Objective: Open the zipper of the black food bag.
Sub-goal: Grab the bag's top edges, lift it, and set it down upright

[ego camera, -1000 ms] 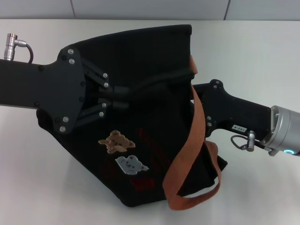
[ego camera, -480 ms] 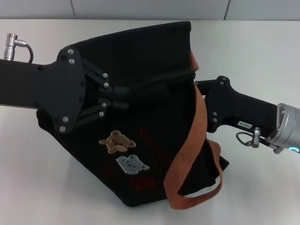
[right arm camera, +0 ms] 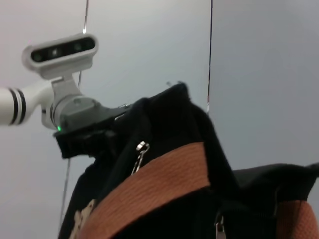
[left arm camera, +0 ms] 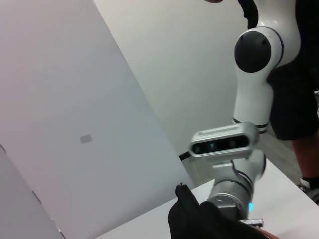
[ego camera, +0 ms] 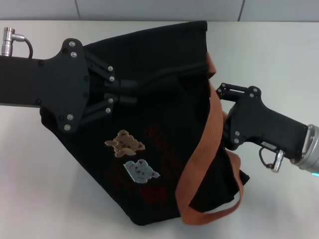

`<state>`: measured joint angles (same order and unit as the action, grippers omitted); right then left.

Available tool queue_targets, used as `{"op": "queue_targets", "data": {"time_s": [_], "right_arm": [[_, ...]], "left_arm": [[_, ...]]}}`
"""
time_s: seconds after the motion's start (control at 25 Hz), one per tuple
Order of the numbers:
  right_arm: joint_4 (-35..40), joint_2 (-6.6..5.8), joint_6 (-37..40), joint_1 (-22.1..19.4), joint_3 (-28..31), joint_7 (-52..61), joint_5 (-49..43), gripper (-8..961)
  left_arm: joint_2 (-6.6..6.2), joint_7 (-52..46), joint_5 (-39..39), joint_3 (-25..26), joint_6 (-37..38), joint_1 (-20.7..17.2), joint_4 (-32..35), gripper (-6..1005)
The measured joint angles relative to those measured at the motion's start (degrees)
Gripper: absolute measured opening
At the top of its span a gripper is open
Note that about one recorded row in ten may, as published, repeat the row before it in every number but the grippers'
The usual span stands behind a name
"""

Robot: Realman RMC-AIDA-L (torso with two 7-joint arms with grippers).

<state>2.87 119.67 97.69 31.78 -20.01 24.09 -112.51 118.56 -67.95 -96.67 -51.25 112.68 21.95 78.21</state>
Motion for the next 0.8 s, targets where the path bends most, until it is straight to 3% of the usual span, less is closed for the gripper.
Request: {"op": "queue_targets", "data": {"time_s": [0.28, 0.8], "right_arm": [[-6.44, 0.11, -2.51, -0.49, 1.89, -17.22, 0.12, 328], [-17.60, 0.22, -6.12, -2.06, 11.71, -39.75, 0.12, 346]], "left_arm": [[-0.05, -0.23, 0.00, 0.01, -0.19, 0.25, -1.68, 89], [-0.01, -0.23, -0.10, -0.11, -0.31, 0.61, -3.25, 88]]}}
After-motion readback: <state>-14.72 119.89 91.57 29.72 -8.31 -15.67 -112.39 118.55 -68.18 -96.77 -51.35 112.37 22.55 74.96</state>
